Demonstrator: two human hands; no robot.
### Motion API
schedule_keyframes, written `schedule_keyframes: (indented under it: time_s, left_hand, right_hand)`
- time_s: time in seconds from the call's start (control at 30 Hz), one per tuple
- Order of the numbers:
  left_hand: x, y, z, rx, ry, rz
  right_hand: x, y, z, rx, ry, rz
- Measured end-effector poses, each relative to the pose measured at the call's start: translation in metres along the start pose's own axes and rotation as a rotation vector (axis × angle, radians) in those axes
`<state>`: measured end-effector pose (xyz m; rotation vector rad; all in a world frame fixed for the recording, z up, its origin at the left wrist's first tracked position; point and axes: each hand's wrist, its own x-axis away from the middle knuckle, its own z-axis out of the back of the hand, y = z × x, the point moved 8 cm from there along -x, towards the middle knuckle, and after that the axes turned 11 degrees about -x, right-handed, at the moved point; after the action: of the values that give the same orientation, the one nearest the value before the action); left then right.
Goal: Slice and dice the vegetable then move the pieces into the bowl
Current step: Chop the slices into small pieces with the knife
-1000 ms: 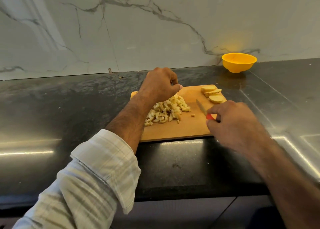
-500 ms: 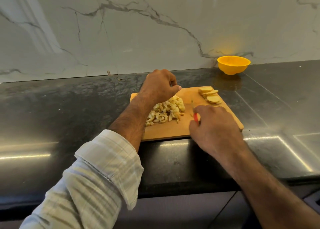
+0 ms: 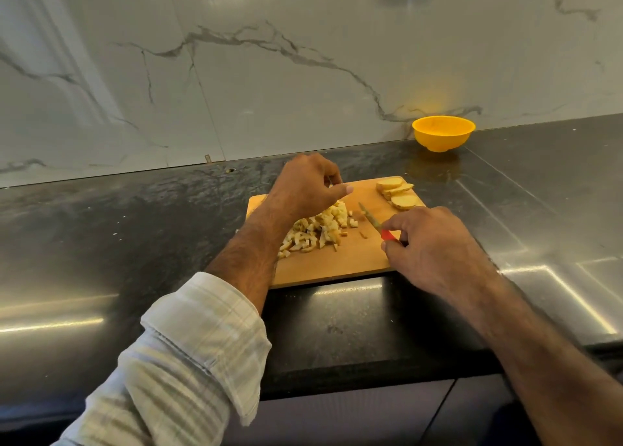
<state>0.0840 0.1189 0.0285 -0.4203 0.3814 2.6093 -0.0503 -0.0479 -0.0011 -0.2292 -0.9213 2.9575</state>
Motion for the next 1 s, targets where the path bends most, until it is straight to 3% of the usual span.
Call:
schedule_keyframes:
  time_s: [0.13, 0.53, 0.67, 0.9, 1.0]
  left_hand:
    - [0.001, 0.016, -0.015, 0.02, -0.116, -0.073]
    - [-0.003, 0.023, -0.026, -0.133, -0.176, -0.067]
    - [-0.003, 0.012, -0.014, -0.062, -0.103, -0.051]
    - [-0.001, -0.005, 0.013, 0.004, 0.148, 0.001]
    - [-0.003, -0.012, 0.017, -0.003, 0.216, 0.029]
  right_hand:
    - [0.003, 0.007, -0.004, -0.044, -0.039, -0.033]
    - [0.002, 0.014, -0.001, -0.09, -0.037, -0.088]
    - [0.015, 0.02, -0.004, -0.089, -0.015, -0.123]
    - [0.008, -0.027, -0.039, -0.068, -0.039, -0.003]
    - [0.001, -0.039, -0.032, 0.059, -0.032, 0.054]
